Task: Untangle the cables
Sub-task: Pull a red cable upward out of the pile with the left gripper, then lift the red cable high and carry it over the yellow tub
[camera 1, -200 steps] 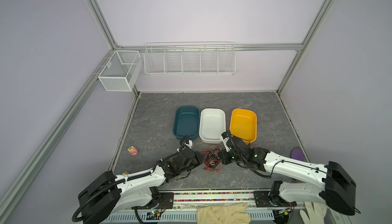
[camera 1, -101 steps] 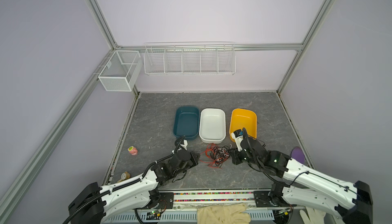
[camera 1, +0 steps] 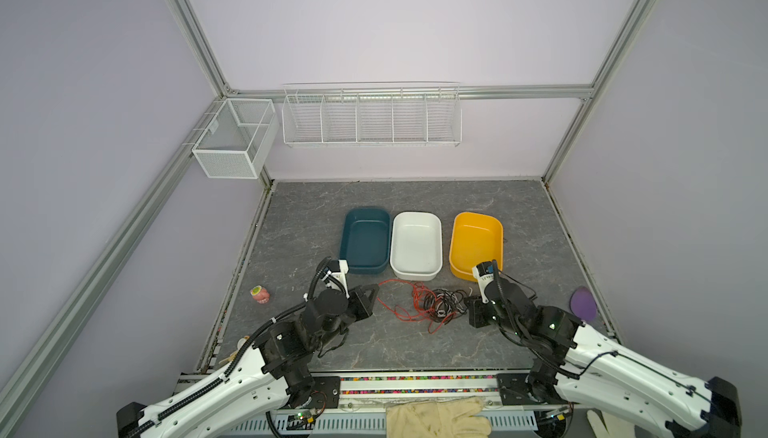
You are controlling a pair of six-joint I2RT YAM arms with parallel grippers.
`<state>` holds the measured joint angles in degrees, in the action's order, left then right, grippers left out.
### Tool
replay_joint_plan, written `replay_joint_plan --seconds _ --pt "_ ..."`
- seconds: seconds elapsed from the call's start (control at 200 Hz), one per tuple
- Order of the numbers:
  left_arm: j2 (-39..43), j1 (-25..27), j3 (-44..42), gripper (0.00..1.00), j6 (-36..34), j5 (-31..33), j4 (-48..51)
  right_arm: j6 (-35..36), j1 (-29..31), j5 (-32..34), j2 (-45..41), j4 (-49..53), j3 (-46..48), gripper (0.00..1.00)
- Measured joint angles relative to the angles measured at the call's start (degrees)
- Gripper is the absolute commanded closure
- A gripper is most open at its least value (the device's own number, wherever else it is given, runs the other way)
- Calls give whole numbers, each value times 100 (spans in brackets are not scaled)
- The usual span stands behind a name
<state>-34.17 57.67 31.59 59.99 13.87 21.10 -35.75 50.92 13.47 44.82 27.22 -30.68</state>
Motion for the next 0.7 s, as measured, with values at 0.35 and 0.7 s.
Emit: replay_joint_plan --seconds 0.35,0.7 --pt "-133 0 1394 100 -754 345 1060 -138 -131 -103 179 -256 490 94" --pt "-1335 -236 2684 100 -1982 708 1554 -42 -144 -713 634 -791 540 84"
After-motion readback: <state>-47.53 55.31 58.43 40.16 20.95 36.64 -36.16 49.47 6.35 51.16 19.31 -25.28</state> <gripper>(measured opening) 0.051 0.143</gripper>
